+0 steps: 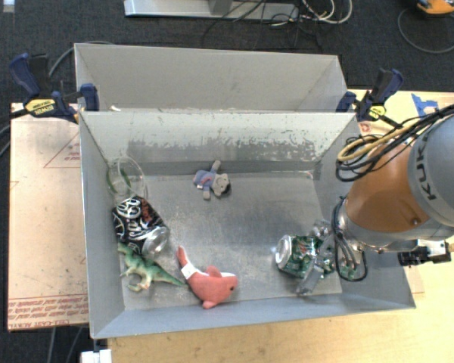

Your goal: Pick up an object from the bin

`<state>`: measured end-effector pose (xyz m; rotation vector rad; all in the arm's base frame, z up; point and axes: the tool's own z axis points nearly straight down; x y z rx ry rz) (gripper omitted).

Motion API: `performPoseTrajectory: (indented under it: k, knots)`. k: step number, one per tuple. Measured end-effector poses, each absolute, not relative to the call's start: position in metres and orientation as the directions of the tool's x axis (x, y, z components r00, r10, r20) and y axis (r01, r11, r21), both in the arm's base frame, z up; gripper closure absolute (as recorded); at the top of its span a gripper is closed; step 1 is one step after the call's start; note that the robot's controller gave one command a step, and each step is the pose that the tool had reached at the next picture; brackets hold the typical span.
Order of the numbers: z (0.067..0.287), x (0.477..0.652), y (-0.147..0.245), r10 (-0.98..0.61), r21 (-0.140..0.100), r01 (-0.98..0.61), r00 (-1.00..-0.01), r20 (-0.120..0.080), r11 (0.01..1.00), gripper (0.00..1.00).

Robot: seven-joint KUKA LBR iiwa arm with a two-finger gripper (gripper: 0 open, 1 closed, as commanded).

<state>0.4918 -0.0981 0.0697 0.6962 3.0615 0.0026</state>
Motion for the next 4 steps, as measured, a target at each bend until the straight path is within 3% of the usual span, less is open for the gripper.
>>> performPoseTrajectory:
  k: [1, 3, 4]
  knots:
    - [0.066, 0.527, -0.123, 0.114, 0.004, 0.115, -0.993, 0.002, 0.993, 1.0]
    - [0.07, 0.526, -0.123, 0.114, 0.005, 0.114, -0.994, 0.007, 0.994, 1.0]
    - [0.089, 0.523, -0.122, 0.113, 0.006, 0.113, -0.993, 0.016, 0.994, 1.0]
